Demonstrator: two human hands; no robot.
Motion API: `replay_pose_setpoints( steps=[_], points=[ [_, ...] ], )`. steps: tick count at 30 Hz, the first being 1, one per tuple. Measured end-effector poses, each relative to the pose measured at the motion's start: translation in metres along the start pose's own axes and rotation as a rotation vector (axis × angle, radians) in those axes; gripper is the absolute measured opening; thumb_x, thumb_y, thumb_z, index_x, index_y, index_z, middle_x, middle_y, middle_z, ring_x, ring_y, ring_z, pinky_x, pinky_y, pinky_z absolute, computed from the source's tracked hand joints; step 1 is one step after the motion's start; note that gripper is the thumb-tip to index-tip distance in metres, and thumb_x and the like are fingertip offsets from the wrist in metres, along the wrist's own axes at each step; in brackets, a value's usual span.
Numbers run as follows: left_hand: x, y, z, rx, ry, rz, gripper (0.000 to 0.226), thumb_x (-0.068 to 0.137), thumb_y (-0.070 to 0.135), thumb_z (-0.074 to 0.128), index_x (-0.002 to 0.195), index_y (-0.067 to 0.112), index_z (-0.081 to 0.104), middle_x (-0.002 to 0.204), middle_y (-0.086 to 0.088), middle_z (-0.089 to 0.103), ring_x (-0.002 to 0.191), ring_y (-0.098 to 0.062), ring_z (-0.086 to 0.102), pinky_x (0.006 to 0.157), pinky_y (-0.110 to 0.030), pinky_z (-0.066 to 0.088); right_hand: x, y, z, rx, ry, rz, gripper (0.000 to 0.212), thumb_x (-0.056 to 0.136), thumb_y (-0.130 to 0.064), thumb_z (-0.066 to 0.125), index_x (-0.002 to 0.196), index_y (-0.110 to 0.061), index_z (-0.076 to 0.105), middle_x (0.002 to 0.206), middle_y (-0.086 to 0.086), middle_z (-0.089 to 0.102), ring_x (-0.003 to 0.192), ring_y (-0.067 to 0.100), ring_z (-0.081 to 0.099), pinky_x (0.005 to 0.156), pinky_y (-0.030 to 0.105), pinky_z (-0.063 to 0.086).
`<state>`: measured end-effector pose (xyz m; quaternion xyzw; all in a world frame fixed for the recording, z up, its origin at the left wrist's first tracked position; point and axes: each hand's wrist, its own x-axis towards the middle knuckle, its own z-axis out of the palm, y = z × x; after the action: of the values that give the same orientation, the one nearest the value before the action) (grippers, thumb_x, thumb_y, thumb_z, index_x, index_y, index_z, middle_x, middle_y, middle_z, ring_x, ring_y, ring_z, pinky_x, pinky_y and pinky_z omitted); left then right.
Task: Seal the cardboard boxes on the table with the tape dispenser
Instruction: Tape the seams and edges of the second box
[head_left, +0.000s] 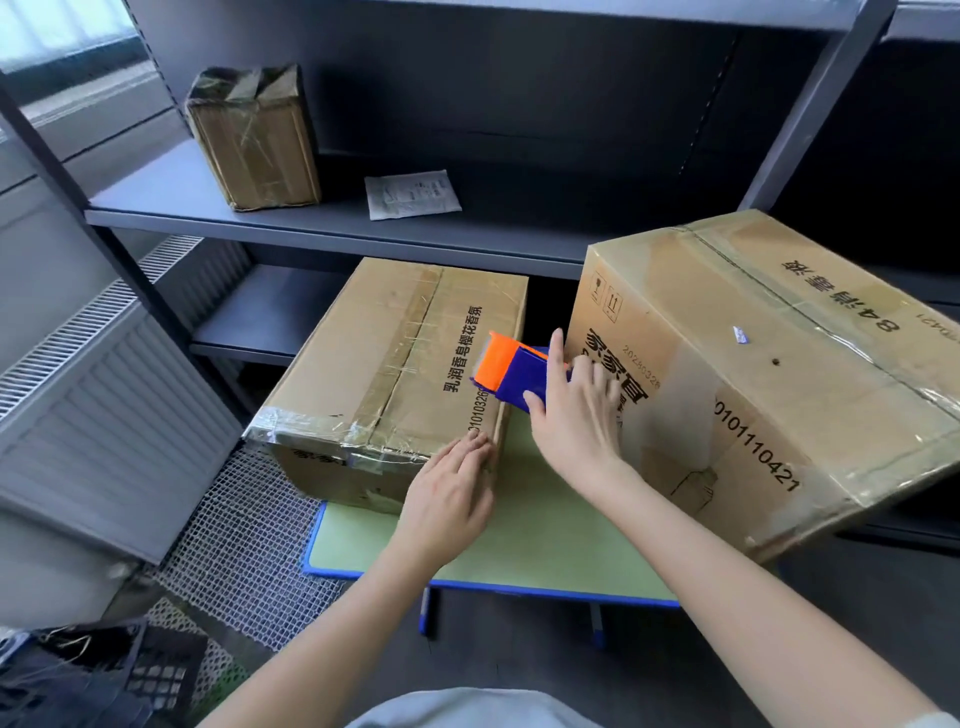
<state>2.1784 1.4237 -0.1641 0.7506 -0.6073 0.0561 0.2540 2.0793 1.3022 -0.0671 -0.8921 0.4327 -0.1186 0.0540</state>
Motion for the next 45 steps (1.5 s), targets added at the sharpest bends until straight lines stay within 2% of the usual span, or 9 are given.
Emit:
replay_pose_setpoints(
  steps=[9, 14, 17, 19, 22, 28, 37, 41, 45],
  points=[
    [-0.038, -0.101, -0.065, 0.143, -0.064, -0.215, 0.057, 0.072, 0.015, 0.032, 0.118, 0.004, 0.063, 0.124, -0.011, 0.062, 0.12, -0.03, 0.055, 0.109, -0.034, 0.023, 0.014, -0.065, 0.043, 0.136, 0.038, -0.16, 0.056, 0.083, -0.019, 0.068, 0.135, -0.01, 0.049, 0.105, 0.013, 0.056, 0.101, 0.034, 0.05, 0.092, 0.042, 0.031],
    [-0.049, -0.135, -0.08, 0.17, -0.117, -0.242, 0.057, 0.077, 0.018, 0.032, 0.124, 0.004, 0.059, 0.127, -0.008, 0.061, 0.124, -0.03, 0.052, 0.109, -0.033, 0.022, 0.013, -0.094, 0.067, 0.095, 0.125, -0.242, 0.056, 0.054, -0.008, 0.088, 0.107, -0.013, 0.071, 0.077, 0.006, 0.062, 0.07, 0.03, 0.06, 0.066, 0.036, 0.05],
    [-0.05, -0.143, -0.081, 0.18, -0.132, -0.229, 0.054, 0.079, 0.017, 0.033, 0.125, 0.004, 0.059, 0.129, -0.011, 0.058, 0.125, -0.031, 0.05, 0.11, -0.034, 0.02, 0.013, -0.098, 0.077, 0.033, 0.178, -0.232, 0.062, 0.052, -0.005, 0.089, 0.11, -0.012, 0.07, 0.089, 0.01, 0.066, 0.085, 0.033, 0.064, 0.078, 0.041, 0.053],
    [-0.049, -0.148, -0.082, 0.175, -0.134, -0.233, 0.053, 0.082, 0.019, 0.032, 0.126, 0.004, 0.058, 0.131, -0.01, 0.057, 0.126, -0.03, 0.049, 0.112, -0.033, 0.017, 0.012, -0.098, 0.08, -0.043, 0.228, -0.24, 0.064, 0.057, 0.0, 0.086, 0.117, -0.009, 0.065, 0.112, 0.016, 0.064, 0.109, 0.038, 0.059, 0.1, 0.049, 0.038],
    [-0.043, -0.153, -0.085, 0.182, -0.14, -0.184, 0.053, 0.084, 0.02, 0.031, 0.127, 0.003, 0.057, 0.132, -0.011, 0.057, 0.127, -0.031, 0.048, 0.113, -0.034, 0.015, 0.004, -0.099, 0.083, 0.01, 0.265, -0.411, 0.058, 0.07, 0.002, 0.074, 0.125, -0.003, 0.058, 0.135, 0.018, 0.051, 0.129, 0.038, 0.043, 0.108, 0.051, 0.021],
    [-0.034, -0.149, -0.079, 0.183, -0.163, -0.116, 0.053, 0.082, 0.02, 0.032, 0.123, 0.006, 0.062, 0.127, -0.009, 0.061, 0.121, -0.031, 0.054, 0.102, -0.053, 0.035, -0.014, -0.111, 0.1, 0.077, 0.01, -0.715, 0.048, 0.074, -0.003, 0.065, 0.121, 0.0, 0.06, 0.129, 0.013, 0.058, 0.123, 0.029, 0.052, 0.102, 0.044, 0.041],
    [-0.036, -0.142, -0.074, 0.176, -0.132, -0.16, 0.056, 0.077, 0.021, 0.033, 0.123, 0.005, 0.061, 0.128, -0.009, 0.06, 0.121, -0.033, 0.053, 0.104, -0.053, 0.03, -0.015, -0.099, 0.106, 0.146, -0.218, -0.644, 0.059, 0.094, -0.035, 0.017, 0.144, -0.01, 0.034, 0.151, 0.004, 0.031, 0.141, 0.018, 0.026, 0.113, 0.027, 0.003],
    [-0.039, -0.13, -0.07, 0.19, -0.114, -0.188, 0.056, 0.076, 0.022, 0.034, 0.122, 0.005, 0.062, 0.127, -0.009, 0.061, 0.12, -0.031, 0.055, 0.109, -0.043, 0.03, -0.01, -0.089, 0.099, 0.2, -0.271, -0.632, 0.048, 0.097, -0.031, 0.028, 0.143, -0.019, 0.037, 0.151, -0.006, 0.031, 0.141, 0.008, 0.024, 0.113, 0.02, 0.014],
    [-0.041, -0.099, -0.063, 0.183, -0.147, -0.194, 0.059, 0.072, 0.027, 0.036, 0.121, 0.008, 0.064, 0.125, -0.006, 0.062, 0.118, -0.026, 0.057, 0.104, -0.039, 0.039, -0.009, -0.067, 0.081, 0.211, -0.214, -0.612, 0.046, 0.092, -0.033, 0.033, 0.127, -0.02, 0.059, 0.135, -0.007, 0.052, 0.127, 0.006, 0.046, 0.106, 0.018, 0.026]
  ],
)
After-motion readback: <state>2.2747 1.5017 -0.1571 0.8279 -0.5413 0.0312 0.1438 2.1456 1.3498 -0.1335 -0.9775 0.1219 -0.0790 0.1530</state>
